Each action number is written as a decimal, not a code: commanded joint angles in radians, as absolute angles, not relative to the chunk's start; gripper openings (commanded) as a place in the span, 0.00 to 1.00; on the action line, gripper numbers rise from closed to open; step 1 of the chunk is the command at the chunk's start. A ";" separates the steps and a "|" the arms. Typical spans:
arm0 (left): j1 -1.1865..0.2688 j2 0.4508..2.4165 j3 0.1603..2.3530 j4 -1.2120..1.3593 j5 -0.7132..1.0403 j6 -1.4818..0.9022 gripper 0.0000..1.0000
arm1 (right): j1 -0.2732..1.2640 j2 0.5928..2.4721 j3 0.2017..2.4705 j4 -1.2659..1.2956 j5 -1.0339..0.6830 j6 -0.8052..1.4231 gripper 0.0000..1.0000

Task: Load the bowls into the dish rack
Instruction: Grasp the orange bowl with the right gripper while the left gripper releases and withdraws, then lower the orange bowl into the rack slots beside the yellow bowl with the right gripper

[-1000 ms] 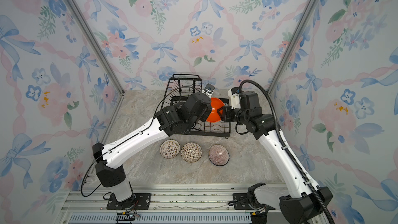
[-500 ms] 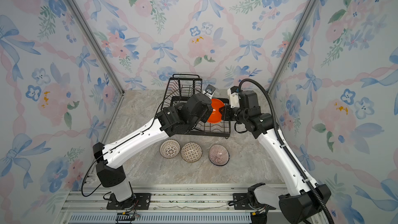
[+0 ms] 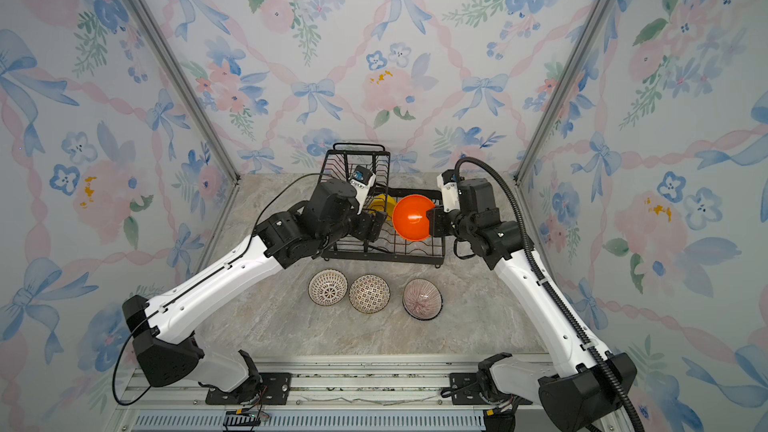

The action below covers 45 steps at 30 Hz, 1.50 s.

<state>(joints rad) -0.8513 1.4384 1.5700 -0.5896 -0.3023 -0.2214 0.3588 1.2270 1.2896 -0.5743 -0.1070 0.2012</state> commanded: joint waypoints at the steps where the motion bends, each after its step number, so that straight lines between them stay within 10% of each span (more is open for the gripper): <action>1: -0.819 1.329 1.481 -0.601 -0.226 -0.250 0.98 | 0.355 1.222 1.251 -0.389 0.035 0.084 0.00; 22: -0.558 1.077 1.143 -0.559 -0.048 -0.227 0.98 | 0.289 1.665 1.098 0.591 0.237 -0.516 0.00; 45: -0.480 1.138 1.155 -0.548 0.043 -0.206 0.98 | 0.316 2.056 1.169 1.003 0.327 -0.887 0.00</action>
